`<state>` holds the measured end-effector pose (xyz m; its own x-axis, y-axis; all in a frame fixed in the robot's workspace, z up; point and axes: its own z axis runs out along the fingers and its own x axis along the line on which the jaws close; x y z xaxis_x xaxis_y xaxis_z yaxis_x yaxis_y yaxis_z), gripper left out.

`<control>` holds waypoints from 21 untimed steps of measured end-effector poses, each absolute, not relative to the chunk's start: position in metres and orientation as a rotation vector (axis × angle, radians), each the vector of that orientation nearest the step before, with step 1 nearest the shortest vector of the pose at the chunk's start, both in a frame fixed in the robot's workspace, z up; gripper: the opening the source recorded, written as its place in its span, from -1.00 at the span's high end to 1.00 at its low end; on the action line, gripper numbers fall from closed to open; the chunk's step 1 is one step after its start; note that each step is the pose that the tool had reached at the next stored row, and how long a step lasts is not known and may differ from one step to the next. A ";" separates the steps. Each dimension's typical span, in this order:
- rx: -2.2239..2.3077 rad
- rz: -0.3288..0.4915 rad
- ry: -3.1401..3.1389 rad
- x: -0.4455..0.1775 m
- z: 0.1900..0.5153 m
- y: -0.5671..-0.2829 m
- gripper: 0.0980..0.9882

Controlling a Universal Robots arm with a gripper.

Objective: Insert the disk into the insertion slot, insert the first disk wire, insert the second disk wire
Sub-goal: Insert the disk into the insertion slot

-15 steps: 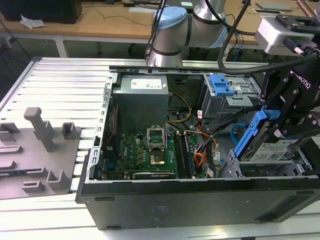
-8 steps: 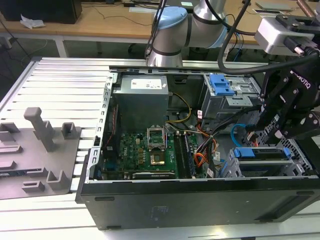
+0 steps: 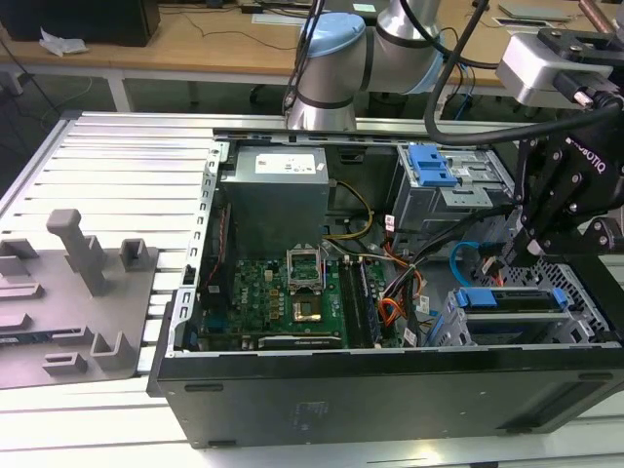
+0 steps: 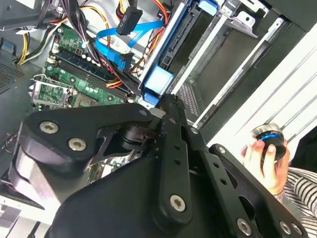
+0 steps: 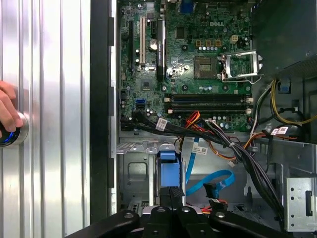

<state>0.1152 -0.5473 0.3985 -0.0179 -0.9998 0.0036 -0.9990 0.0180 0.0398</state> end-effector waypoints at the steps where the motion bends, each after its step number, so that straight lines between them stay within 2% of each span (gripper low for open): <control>1: 2.180 -0.040 -2.219 0.115 0.398 -0.547 0.98; 10: 2.178 -0.044 -2.217 0.126 0.396 -0.546 0.98; 21: 2.177 -0.046 -2.216 0.128 0.369 -0.546 0.98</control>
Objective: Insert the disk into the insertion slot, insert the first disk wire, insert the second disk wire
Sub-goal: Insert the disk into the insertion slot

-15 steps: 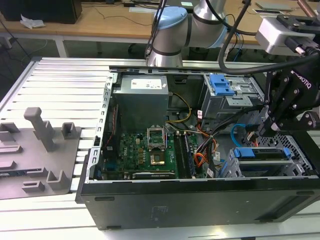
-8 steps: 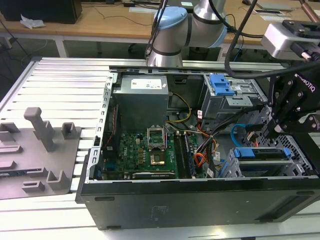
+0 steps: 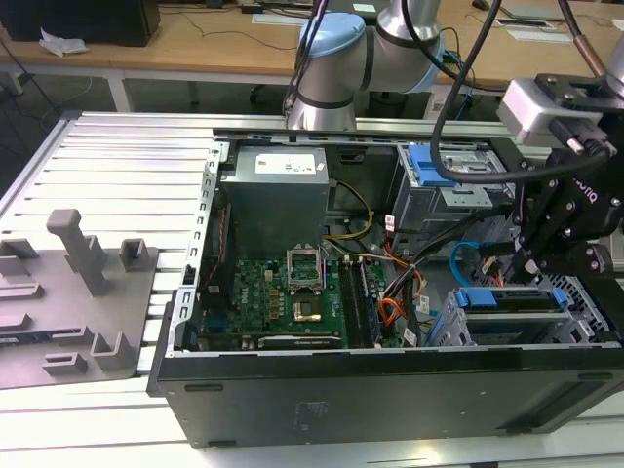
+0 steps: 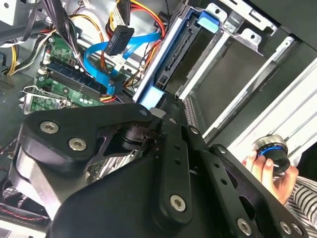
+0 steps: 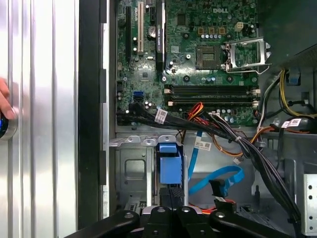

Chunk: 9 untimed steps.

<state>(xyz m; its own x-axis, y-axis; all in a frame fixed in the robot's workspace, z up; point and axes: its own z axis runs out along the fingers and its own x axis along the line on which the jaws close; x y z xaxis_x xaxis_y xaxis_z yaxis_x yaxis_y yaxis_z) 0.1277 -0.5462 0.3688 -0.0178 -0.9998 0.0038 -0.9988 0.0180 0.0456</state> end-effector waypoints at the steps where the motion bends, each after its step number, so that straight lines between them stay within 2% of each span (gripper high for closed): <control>1: 2.177 -0.046 -2.216 0.128 0.366 -0.546 0.98; 9: 2.177 -0.046 -2.216 0.128 0.346 -0.546 0.98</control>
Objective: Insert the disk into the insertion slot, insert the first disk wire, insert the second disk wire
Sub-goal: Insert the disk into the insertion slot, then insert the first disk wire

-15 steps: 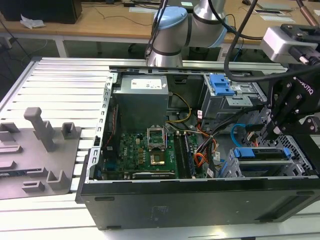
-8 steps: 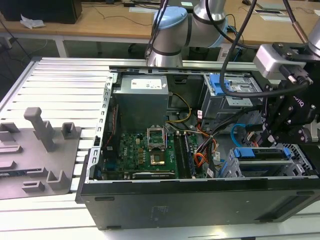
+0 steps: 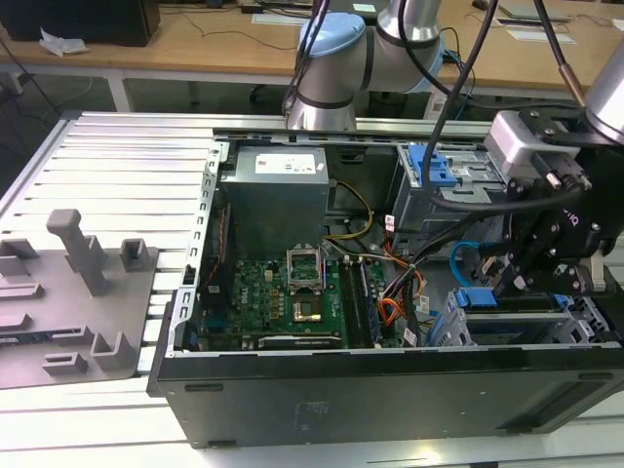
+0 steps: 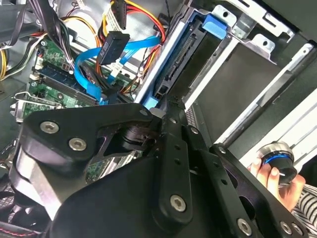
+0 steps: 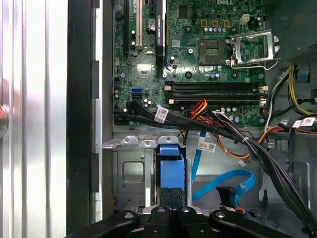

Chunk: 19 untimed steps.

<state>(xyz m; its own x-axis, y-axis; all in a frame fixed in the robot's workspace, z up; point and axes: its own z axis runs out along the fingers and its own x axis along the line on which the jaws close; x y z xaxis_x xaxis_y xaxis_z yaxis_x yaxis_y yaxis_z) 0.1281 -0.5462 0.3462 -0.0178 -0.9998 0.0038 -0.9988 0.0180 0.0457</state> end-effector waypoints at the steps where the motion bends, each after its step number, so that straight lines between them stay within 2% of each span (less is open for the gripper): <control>1: 2.177 -0.047 -2.216 0.128 0.344 -0.546 0.98; 18: 2.177 -0.047 -2.216 0.128 0.342 -0.546 0.98; 19: 2.177 -0.046 -2.216 0.128 0.342 -0.546 0.84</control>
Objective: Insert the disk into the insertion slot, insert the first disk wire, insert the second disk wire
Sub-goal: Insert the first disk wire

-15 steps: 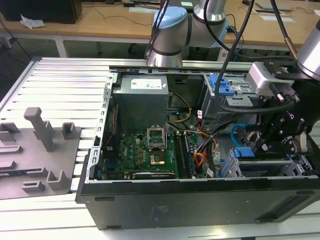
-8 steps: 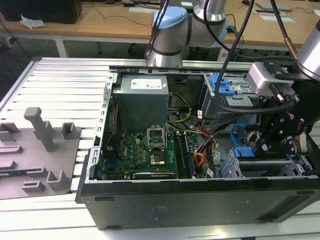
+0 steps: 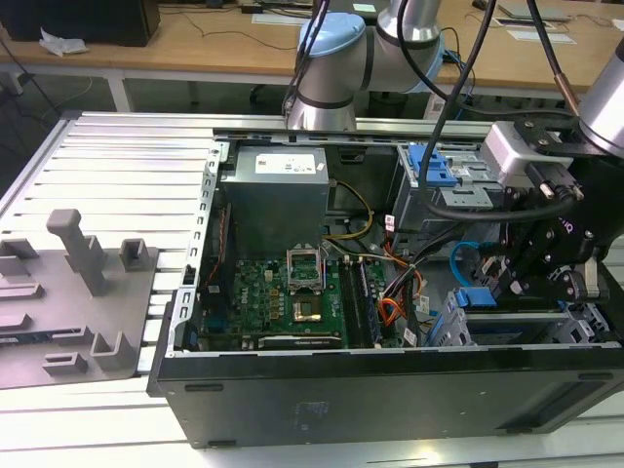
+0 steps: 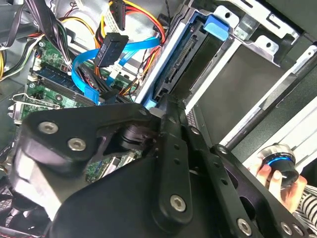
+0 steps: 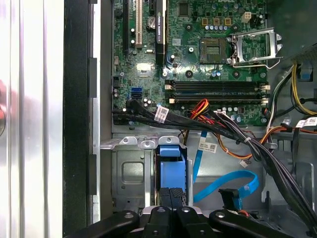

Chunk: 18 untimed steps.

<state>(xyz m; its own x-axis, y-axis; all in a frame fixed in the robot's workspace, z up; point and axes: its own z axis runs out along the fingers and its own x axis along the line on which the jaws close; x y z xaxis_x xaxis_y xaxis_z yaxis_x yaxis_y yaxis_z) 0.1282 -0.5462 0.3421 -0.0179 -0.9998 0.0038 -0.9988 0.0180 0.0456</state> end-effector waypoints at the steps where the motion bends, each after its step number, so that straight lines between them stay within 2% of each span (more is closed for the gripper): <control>1: 2.177 -0.046 -2.216 0.128 0.342 -0.546 0.84; 2: 2.177 -0.046 -2.216 0.128 0.342 -0.546 0.54; 18: 2.172 -0.039 -2.212 0.156 0.343 -0.539 0.54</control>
